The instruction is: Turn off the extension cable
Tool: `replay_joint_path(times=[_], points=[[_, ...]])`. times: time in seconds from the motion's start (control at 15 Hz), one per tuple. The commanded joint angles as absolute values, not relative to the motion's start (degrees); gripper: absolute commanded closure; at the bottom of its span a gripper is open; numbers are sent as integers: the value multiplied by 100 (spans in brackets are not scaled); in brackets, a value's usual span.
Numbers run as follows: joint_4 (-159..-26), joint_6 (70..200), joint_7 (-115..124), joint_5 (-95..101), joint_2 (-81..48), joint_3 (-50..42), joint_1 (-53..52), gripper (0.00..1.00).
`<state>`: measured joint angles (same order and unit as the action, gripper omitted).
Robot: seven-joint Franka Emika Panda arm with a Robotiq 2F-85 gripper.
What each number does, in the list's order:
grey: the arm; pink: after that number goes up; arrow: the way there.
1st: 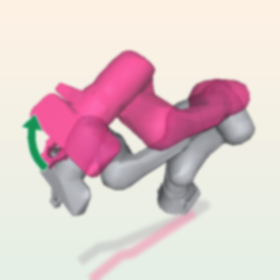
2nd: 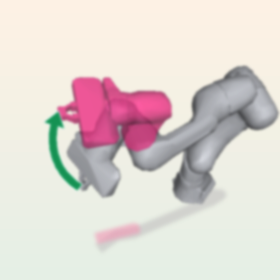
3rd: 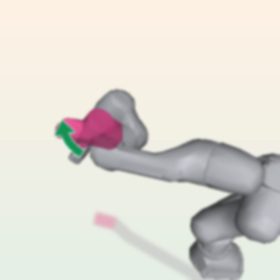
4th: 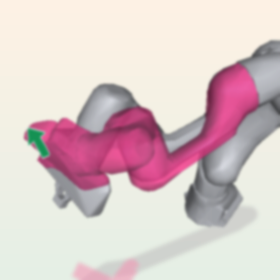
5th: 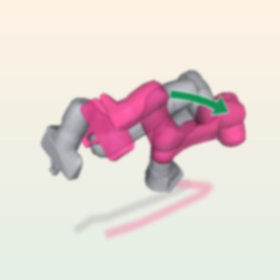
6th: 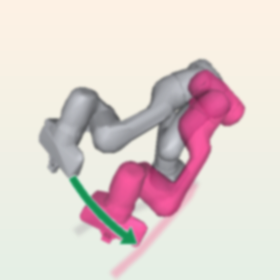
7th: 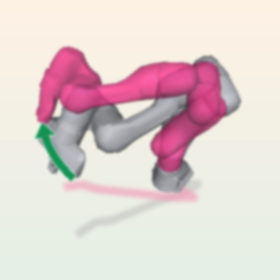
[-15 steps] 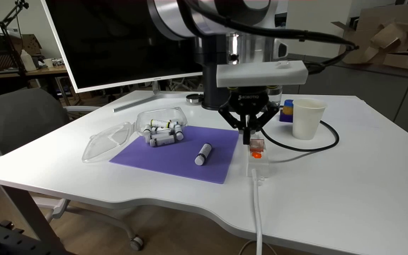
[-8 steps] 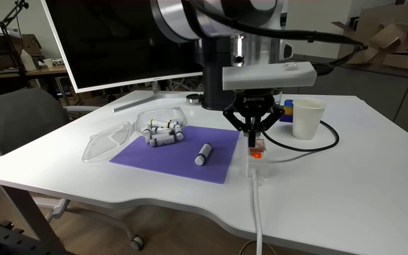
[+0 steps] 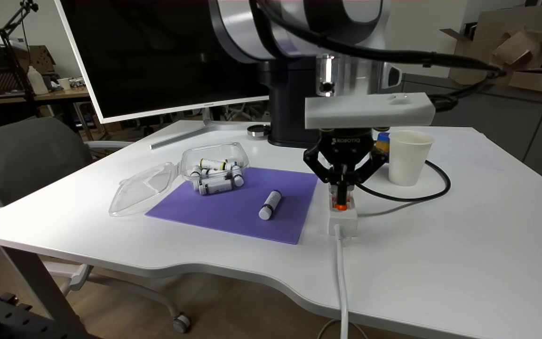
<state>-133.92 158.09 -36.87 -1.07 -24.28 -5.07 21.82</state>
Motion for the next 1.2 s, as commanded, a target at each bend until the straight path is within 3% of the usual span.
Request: replay_joint_path(times=[0.0,1.13], points=[[-13209,15751,-3952,-54,-2543,-359,2387,100],[-12808,15846,-4260,-59,-3017,-178,2392,100]])
